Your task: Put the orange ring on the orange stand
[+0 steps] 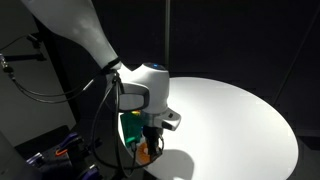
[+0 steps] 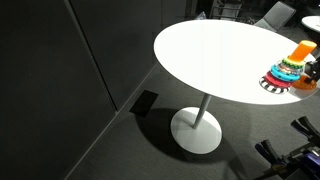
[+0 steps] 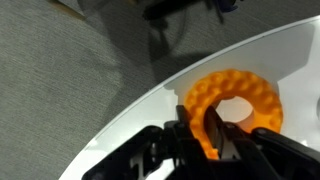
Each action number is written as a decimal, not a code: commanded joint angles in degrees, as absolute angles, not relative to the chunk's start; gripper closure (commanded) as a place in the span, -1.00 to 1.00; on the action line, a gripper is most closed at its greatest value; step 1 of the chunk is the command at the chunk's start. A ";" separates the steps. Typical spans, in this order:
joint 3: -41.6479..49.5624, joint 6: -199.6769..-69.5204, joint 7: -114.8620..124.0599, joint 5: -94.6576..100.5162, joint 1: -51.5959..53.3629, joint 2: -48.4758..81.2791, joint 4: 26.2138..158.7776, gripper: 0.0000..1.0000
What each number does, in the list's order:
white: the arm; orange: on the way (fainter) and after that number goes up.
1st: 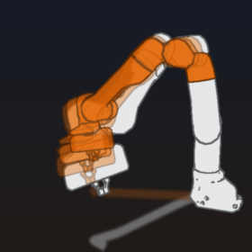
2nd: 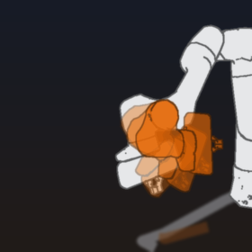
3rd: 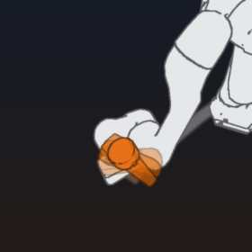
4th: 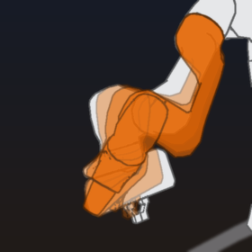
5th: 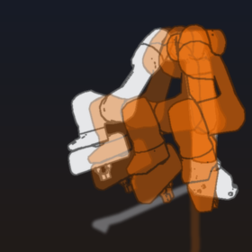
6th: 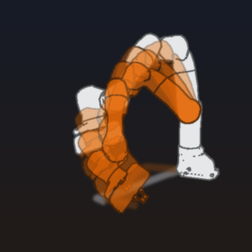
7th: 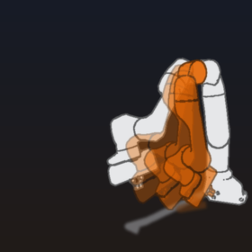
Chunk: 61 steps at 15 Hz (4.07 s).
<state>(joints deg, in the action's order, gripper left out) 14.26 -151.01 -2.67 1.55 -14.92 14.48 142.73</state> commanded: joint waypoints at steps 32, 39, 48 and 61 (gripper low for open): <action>8.59 -123.62 -3.12 2.73 -8.78 -10.92 134.45 0.85; 7.36 -120.15 -2.90 4.33 -7.97 -10.36 134.55 0.85; 6.94 -120.75 -3.30 4.45 -7.51 -9.64 135.73 0.85; 7.24 -121.04 -3.15 7.17 -7.63 -8.81 136.79 0.85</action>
